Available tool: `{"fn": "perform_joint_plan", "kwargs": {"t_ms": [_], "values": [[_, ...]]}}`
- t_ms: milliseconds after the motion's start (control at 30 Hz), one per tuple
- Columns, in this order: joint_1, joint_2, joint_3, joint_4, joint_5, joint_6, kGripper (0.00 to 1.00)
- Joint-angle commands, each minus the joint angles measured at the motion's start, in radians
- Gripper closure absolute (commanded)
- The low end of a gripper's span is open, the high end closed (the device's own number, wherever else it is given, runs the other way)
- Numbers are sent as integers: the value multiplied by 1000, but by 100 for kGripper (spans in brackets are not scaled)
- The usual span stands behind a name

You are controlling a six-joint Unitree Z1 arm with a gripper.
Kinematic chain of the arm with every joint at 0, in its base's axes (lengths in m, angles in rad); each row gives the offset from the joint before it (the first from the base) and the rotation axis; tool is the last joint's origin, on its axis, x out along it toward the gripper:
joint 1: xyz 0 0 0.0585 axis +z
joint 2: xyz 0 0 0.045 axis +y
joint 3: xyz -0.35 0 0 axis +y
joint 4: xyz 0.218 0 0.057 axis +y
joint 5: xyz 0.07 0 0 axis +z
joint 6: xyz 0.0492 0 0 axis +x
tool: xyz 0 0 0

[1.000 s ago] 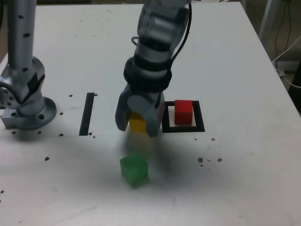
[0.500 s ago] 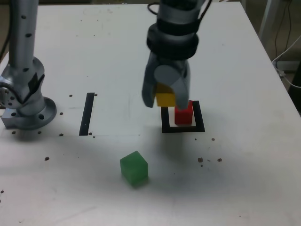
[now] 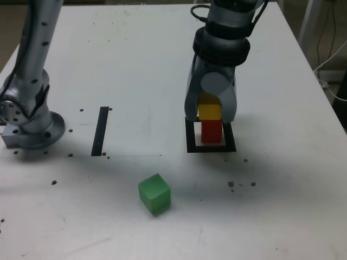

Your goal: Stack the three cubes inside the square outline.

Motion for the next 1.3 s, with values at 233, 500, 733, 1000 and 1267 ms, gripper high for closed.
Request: {"fn": "perform_joint_plan", "kwargs": {"t_ms": [233,500,733,1000,1267], "values": [[21,36,-19,-7,-12,18,78],[23,55,-17,-9,-24,18,78],[25,61,-13,-11,-31,19,74],[27,68,-3,-12,-41,22,2],[32,67,10,-15,-39,22,0]]}}
